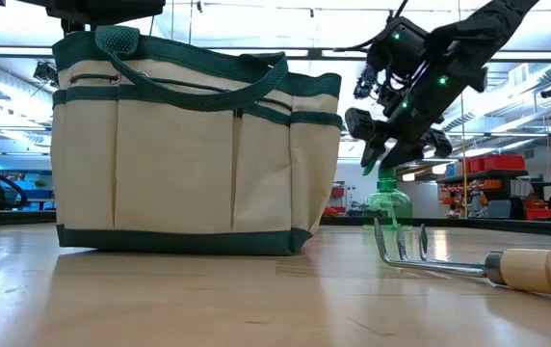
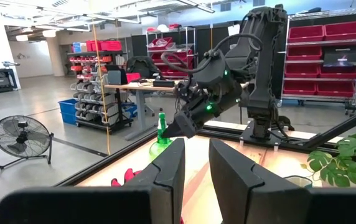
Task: Pick & Place Garden tools in Gardening bag
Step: Put the spray bottle into the gardening bag
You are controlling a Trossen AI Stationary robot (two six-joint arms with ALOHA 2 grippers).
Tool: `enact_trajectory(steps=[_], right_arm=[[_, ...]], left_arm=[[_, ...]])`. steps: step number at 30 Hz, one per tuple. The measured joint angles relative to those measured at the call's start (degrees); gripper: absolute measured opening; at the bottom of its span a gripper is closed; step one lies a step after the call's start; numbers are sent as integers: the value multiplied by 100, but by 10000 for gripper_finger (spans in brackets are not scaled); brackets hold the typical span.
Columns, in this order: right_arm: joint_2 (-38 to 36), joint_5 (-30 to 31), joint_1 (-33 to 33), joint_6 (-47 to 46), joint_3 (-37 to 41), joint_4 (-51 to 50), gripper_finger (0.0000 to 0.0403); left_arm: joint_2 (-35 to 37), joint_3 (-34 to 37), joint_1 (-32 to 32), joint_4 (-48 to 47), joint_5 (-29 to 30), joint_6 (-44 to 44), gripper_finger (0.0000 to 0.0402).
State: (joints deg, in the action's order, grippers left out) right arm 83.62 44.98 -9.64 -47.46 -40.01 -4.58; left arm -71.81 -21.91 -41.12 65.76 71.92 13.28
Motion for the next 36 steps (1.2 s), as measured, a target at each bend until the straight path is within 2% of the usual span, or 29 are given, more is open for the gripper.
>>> enact_trajectory(steps=[6,17,21,28,36], right_arm=[[152,6,-53,158,0,407,178],[152,31,-253,313,0,458,172],[152,-97,-272,317,0,460,141],[152,-241,-270,405,0,459,43],[152,-387,-268,506,0,581,36]], left_arm=[[0,0,2,0,2,-2,80],[0,0,1,-4,2,-2,80],[0,0,0,-63,3,-2,80],[0,2,0,-98,2,-4,80],[0,2,1,-96,2,-4,80]])
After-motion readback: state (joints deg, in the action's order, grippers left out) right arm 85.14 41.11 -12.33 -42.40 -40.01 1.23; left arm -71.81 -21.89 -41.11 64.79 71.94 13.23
